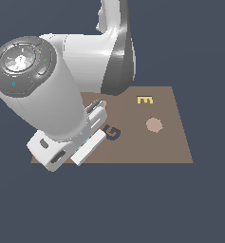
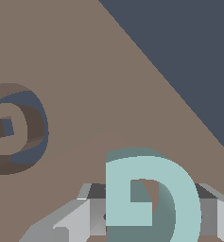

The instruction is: Insert a designated object into the corresponding slot on a board.

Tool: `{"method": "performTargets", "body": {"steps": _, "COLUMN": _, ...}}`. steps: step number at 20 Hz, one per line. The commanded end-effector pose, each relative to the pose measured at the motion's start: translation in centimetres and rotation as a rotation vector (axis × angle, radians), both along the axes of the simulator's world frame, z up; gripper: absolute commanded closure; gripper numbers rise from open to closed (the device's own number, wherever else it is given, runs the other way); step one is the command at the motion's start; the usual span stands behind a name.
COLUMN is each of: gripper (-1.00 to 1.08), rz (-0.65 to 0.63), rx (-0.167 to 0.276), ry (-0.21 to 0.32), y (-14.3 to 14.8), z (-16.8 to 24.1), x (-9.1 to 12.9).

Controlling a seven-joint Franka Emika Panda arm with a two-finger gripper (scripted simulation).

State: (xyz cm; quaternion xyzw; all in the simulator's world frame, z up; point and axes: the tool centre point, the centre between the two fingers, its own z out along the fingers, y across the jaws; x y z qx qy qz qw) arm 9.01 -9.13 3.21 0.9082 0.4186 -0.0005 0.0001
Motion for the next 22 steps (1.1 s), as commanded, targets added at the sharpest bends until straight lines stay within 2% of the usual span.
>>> {"method": "performTargets", "body": {"steps": 1, "gripper": 1.08, "rz": 0.031, "rx": 0.0, "ry": 0.0, "y": 1.5, "z": 0.1, "x": -0.4}}
{"method": "performTargets", "body": {"steps": 11, "gripper": 1.08, "rz": 0.167, "rx": 0.001, "ry": 0.001, "y": 7.4, "z": 0.7, "x": -3.1}}
{"method": "performTargets", "body": {"steps": 16, "gripper": 1.08, "rz": 0.193, "rx": 0.001, "ry": 0.001, "y": 8.6, "z": 0.8, "x": -3.7}}
{"method": "performTargets", "body": {"steps": 22, "gripper": 1.08, "rz": 0.194, "rx": 0.001, "ry": 0.001, "y": 8.6, "z": 0.3, "x": -3.7}}
